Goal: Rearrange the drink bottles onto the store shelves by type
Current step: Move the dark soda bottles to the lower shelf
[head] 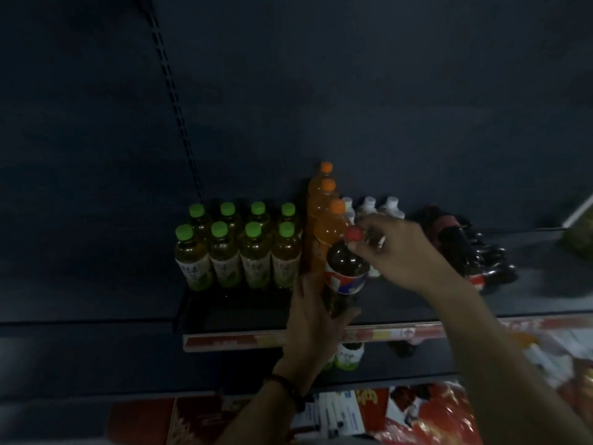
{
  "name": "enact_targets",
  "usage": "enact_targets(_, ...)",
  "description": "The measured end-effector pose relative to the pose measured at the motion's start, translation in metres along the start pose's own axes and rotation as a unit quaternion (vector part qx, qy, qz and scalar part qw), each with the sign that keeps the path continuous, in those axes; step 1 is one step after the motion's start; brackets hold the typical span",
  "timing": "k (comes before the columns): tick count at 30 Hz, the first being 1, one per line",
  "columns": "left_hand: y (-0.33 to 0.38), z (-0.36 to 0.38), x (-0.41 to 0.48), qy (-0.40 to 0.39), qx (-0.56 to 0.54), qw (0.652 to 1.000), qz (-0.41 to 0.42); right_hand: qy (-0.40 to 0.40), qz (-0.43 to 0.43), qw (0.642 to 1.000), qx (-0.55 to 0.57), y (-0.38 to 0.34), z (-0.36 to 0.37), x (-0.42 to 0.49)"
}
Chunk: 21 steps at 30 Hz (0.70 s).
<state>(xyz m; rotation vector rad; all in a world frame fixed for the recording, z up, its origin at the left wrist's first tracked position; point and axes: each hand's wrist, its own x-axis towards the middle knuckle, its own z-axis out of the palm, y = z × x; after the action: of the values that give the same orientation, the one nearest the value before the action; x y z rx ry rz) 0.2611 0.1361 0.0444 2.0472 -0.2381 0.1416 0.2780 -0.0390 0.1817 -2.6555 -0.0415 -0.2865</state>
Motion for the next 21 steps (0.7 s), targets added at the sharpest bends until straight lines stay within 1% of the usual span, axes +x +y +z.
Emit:
enact_targets(2,-0.002,0.012,0.003,-0.044,-0.006,0.999,-0.025,-0.023,0.004,0.999,0.029,-0.001,0.008,0.000)
enact_targets(4,-0.004,0.018,0.006,-0.065,-0.034,0.996,-0.046,-0.032,0.000,0.999,0.040,-0.004,0.010,0.003)
enact_targets(6,-0.006,0.020,0.006,-0.068,-0.049,0.995,-0.049,-0.040,-0.009,0.999,0.033,-0.007,0.006,0.006)
enact_targets(9,-0.011,0.021,0.005,-0.057,-0.059,0.996,-0.037,-0.062,-0.021,0.997,0.050,-0.008,-0.005,-0.004)
enact_targets(12,-0.008,0.020,-0.004,-0.057,-0.083,0.994,-0.039,-0.048,-0.028,0.996,0.065,-0.014,-0.018,-0.020)
enact_targets(14,-0.002,0.021,-0.012,-0.074,-0.123,0.989,-0.040,-0.035,-0.024,0.995,0.087,-0.023,-0.030,-0.028)
enact_targets(16,0.011,0.021,-0.019,-0.118,-0.177,0.976,-0.051,-0.012,-0.005,0.994,0.105,-0.028,-0.042,-0.035)
enact_targets(18,0.026,0.019,-0.025,-0.188,-0.238,0.950,-0.074,0.023,0.010,0.996,0.088,-0.030,-0.052,-0.042)
enact_targets(19,0.033,0.017,-0.029,-0.220,-0.253,0.939,-0.075,0.041,0.018,0.997,0.070,-0.028,-0.056,-0.045)
enact_targets(21,0.046,0.008,-0.041,-0.267,-0.245,0.929,-0.074,0.073,0.048,0.995,0.048,-0.021,-0.062,-0.054)
